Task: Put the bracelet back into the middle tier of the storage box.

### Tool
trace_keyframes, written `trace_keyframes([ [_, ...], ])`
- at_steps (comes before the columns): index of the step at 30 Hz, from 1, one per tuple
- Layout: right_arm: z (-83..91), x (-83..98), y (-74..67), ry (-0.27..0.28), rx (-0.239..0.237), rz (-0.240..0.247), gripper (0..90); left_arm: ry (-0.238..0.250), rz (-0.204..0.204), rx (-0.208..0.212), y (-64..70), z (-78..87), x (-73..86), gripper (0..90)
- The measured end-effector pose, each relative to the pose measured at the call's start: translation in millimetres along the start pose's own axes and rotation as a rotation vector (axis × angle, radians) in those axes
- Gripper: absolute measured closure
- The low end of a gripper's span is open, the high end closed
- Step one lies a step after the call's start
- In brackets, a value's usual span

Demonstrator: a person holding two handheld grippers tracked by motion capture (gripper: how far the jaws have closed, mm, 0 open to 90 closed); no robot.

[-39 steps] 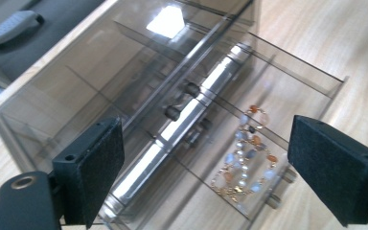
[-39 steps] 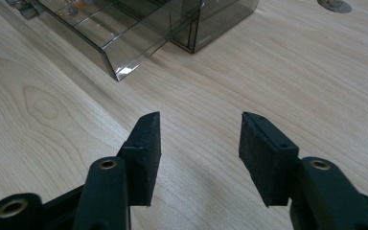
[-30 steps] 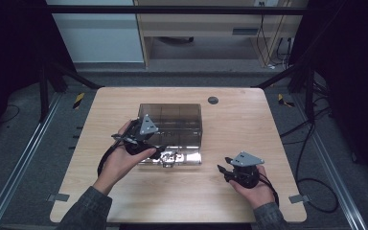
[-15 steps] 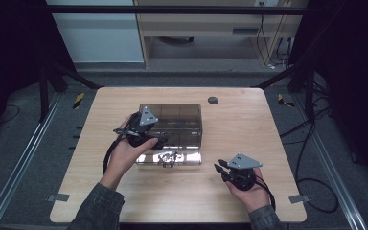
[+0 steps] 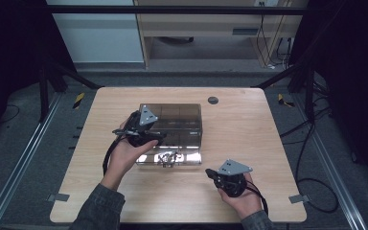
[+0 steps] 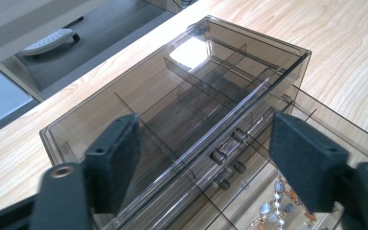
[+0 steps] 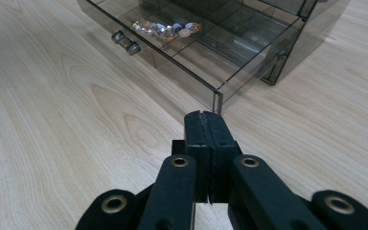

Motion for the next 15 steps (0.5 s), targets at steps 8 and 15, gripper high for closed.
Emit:
trace_keyframes([
  [8,0.0,-4.2,-6.2,0.005,-0.016,-0.017,90.0,0.056,0.042,-0.06,-5.5,0.8,-0.4,39.6],
  [15,1.0,-9.6,-13.6,0.024,-0.01,-0.009,90.0,0.085,0.067,-0.112,-5.5,-3.1,4.6,47.5],
])
Point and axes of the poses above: each handheld gripper's, and its own axes: z roughly backward along the jaws, x roughly out of its underside, y roughly to its right, the point moved 5 cm from there along -z, roughly forward along the jaws, and after that the axes turned 10 degrees about x, right-handed, at the moved point
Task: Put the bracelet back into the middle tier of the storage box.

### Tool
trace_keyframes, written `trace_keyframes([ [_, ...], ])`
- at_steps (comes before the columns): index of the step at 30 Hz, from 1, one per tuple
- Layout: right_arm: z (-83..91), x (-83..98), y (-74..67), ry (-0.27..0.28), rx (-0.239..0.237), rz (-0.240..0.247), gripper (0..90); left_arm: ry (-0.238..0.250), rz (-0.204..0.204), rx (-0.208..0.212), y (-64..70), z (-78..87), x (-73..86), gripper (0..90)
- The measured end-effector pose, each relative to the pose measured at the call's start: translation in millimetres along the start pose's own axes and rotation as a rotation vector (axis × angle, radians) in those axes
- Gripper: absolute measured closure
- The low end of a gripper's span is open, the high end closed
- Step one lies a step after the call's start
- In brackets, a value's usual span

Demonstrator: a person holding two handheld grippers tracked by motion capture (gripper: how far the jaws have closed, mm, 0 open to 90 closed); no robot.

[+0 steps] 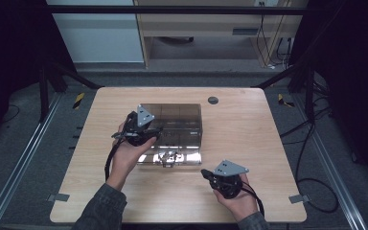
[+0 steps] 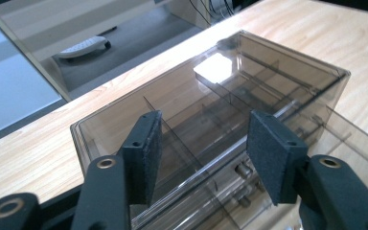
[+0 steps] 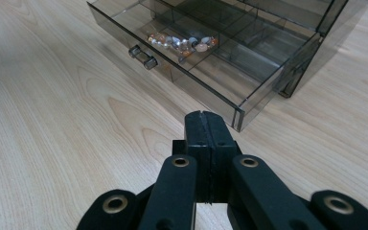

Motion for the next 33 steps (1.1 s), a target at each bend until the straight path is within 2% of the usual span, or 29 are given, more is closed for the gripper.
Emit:
trace_keyframes([
  [3,2.7,-3.5,-4.7,0.011,0.02,-0.001,90.0,0.007,-0.008,-0.023,2.1,-2.9,-0.1,50.6],
  [5,3.7,-5.4,-11.3,0.011,0.03,0.003,90.0,0.021,-0.02,-0.036,4.3,-3.0,-2.5,56.1],
  [9,0.0,-9.7,-24.2,0.006,0.035,0.016,90.0,0.009,-0.047,-0.047,10.4,-5.8,-1.1,59.1],
  [12,-6.8,-14.9,-31.6,0.006,0.038,0.021,90.0,0.011,-0.012,-0.025,6.7,-5.6,0.1,63.0],
  [15,-14.5,-17.5,-35.6,-0.005,0.046,0.023,90.0,0.002,0.005,-0.034,1.6,-7.7,6.6,65.7],
  [19,-25.2,-19.8,-39.3,-0.012,0.049,0.012,90.0,0.001,0.064,-0.011,-4.3,-14.5,14.8,68.8],
  [22,-32.0,-17.8,-41.4,-0.02,0.036,0.009,90.0,-0.004,0.057,-0.042,-7.0,-15.1,18.5,72.2],
  [25,-36.1,-16.9,-44.0,-0.021,0.027,0.01,90.0,-0.002,0.063,-0.053,-9.8,-14.0,22.0,76.8],
  [32,-45.2,-15.6,-49.3,-0.029,0.016,0.024,90.0,-0.002,0.097,-0.023,-12.8,-15.1,25.6,84.6],
  [33,-47.0,-15.2,-49.6,-0.033,0.016,0.026,90.0,-0.01,0.089,-0.023,-12.8,-15.6,26.1,84.9],
])
Point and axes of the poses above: each handheld gripper's, and its own axes: z roughly backward along the jaws, x roughly out of its underside, y roughly to its right, the point moved 5 cm from there along -z, roughly forward along the jaws, and after that the axes turned 10 degrees about x, right-handed, at the moved point
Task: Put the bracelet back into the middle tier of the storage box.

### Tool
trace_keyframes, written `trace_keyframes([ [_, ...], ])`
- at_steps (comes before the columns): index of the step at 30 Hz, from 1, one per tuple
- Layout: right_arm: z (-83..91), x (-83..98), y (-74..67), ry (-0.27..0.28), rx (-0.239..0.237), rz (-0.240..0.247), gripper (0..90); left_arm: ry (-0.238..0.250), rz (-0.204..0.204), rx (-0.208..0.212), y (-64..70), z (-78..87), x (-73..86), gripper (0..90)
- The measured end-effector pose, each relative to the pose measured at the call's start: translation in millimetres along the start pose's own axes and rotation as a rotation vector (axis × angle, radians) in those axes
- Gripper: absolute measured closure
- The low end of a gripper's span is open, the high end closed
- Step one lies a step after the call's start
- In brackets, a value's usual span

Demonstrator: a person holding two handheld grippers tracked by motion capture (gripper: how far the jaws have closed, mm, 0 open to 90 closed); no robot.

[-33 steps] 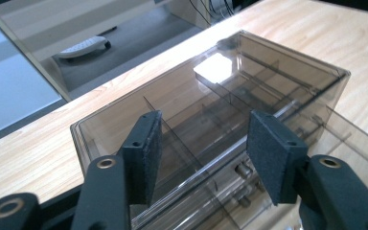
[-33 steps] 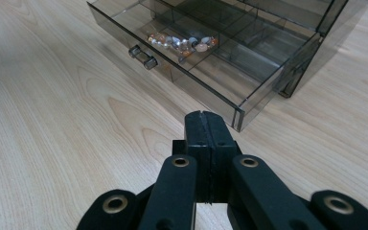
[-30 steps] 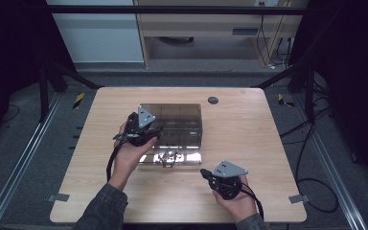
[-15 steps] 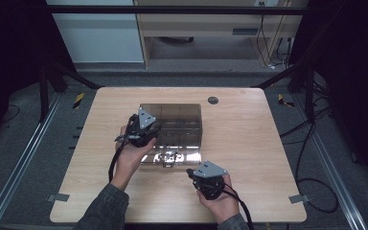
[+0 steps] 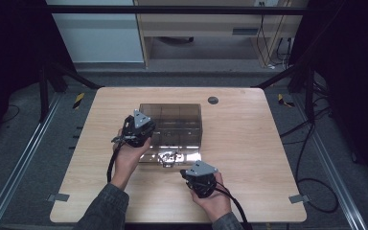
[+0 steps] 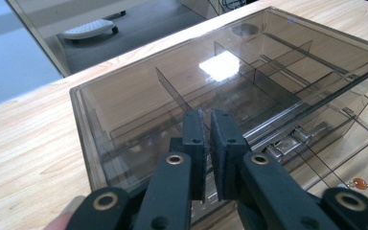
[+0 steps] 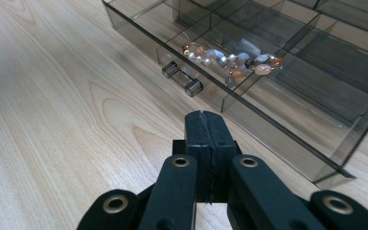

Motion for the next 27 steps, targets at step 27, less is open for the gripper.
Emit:
trace_keyframes([
  [27,-25.5,1.7,0.3,-0.037,0.023,0.009,90.0,-0.024,-0.004,-0.01,-0.6,-2.6,5.8,85.1],
])
Point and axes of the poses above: each handheld gripper's, and its own axes: z roughly backward along the jaws, x roughly out of its underside, y roughly to its right, the point moved 5 cm from there along -z, roughly forward along the jaws, and after that the axes turned 10 degrees about x, right-handed, at the moved point
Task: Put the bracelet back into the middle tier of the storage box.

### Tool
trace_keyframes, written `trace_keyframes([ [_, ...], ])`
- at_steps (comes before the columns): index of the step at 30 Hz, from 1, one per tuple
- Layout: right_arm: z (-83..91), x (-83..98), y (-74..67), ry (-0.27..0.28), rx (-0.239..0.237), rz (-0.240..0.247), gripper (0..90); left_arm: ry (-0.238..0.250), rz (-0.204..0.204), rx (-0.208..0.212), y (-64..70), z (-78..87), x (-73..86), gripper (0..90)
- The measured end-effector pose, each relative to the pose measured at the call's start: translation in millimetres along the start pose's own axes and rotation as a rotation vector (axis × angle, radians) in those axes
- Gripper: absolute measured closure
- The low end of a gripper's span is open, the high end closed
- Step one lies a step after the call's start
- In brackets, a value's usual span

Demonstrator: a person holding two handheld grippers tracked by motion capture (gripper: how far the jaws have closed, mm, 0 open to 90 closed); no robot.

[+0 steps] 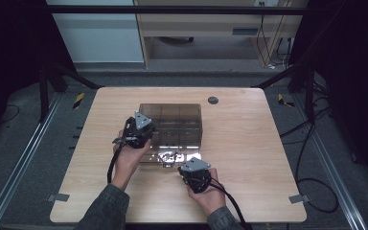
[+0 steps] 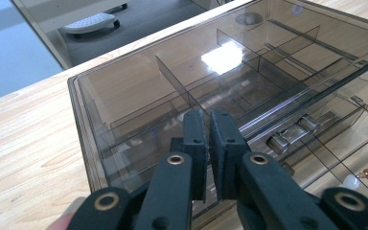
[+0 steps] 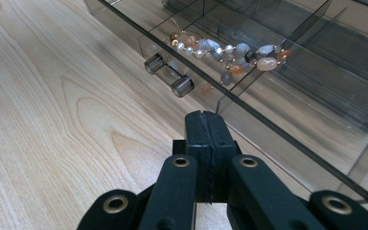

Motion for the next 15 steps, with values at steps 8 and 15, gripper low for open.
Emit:
trace_keyframes([
  [8,-5.2,1.4,-0.1,-0.011,0.004,0.008,90.0,0.0,0.007,0.01,-0.3,-0.1,0.3,85.4],
  [15,-6.2,1.1,2.2,-0.008,0.007,0.004,90.0,-0.004,0.002,0.013,-0.7,0.0,0.4,85.4],
])
Point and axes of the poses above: each handheld gripper's, and its own axes: z roughly backward along the jaws, x roughly out of its underside, y roughly to its right, the point moved 5 cm from there along -z, roughly forward along the jaws, and after that the axes turned 10 degrees about x, right-handed, at the moved point
